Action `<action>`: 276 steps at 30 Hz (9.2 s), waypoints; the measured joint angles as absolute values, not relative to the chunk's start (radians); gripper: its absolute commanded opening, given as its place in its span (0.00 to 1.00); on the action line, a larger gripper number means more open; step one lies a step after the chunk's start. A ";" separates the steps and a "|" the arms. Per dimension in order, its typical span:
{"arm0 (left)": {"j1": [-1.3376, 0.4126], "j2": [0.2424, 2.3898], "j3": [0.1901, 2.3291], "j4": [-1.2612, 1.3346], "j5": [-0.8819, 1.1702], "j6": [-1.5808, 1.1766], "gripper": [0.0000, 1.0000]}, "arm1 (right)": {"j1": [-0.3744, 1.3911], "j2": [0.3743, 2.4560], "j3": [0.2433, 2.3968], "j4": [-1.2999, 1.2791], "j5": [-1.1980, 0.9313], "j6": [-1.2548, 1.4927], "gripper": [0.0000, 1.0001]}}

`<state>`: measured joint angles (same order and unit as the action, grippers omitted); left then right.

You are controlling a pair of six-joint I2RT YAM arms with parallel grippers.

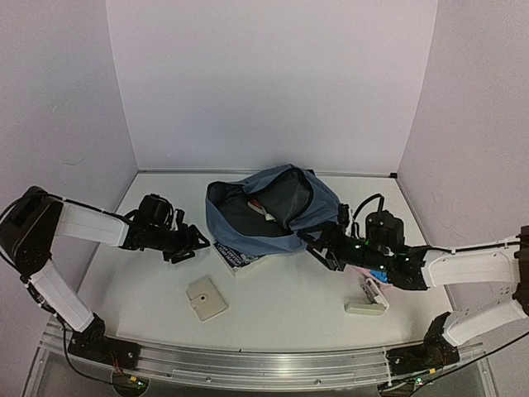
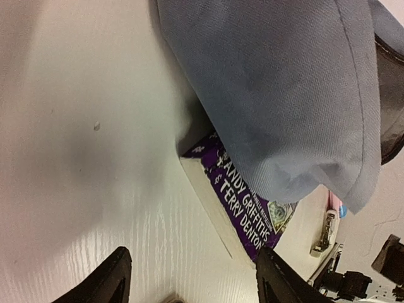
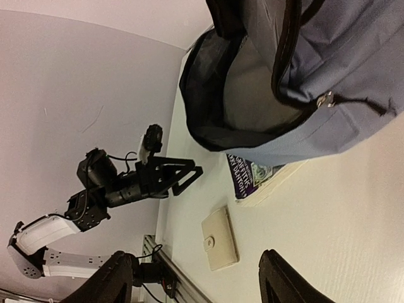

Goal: Pack the student bag
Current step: Move the book to the center of the board, then pick up the book from the center of the board.

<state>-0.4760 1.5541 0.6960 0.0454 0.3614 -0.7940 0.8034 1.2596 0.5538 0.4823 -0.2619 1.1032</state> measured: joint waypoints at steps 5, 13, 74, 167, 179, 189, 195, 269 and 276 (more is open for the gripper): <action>-0.463 1.670 0.766 0.081 0.415 -0.773 0.61 | 0.871 1.381 0.525 0.616 -0.212 1.183 0.60; -0.461 1.784 0.901 0.079 0.447 -0.682 0.55 | 0.954 1.617 0.563 0.765 -0.171 1.243 0.54; -0.613 1.905 0.953 0.226 0.367 -0.717 0.65 | 0.989 1.905 0.574 0.953 -0.281 1.405 0.00; -0.909 1.881 0.887 0.222 0.377 -1.008 0.58 | 0.897 1.702 0.459 0.778 -0.410 1.238 0.00; -0.921 1.448 0.903 -0.015 0.247 -0.875 0.88 | 0.897 1.208 0.598 0.378 -0.307 0.984 0.00; -0.920 1.348 0.986 -0.035 0.462 -0.749 0.91 | 0.897 1.173 0.754 0.310 -0.477 0.837 0.00; -0.922 1.356 0.987 0.015 0.556 -0.758 0.82 | 0.897 1.197 0.761 0.297 -0.567 0.815 0.00; -0.867 1.152 0.899 0.066 0.165 -1.016 1.00 | 0.925 1.593 0.737 1.041 -0.280 1.131 0.00; -0.681 1.080 0.915 -0.165 0.326 -0.929 1.00 | 0.792 1.471 0.895 0.591 -0.396 0.933 0.00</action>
<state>-0.6807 1.0802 0.9151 -0.1653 0.3262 -0.9289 0.7920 1.4710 0.8950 0.5914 -0.3961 0.9334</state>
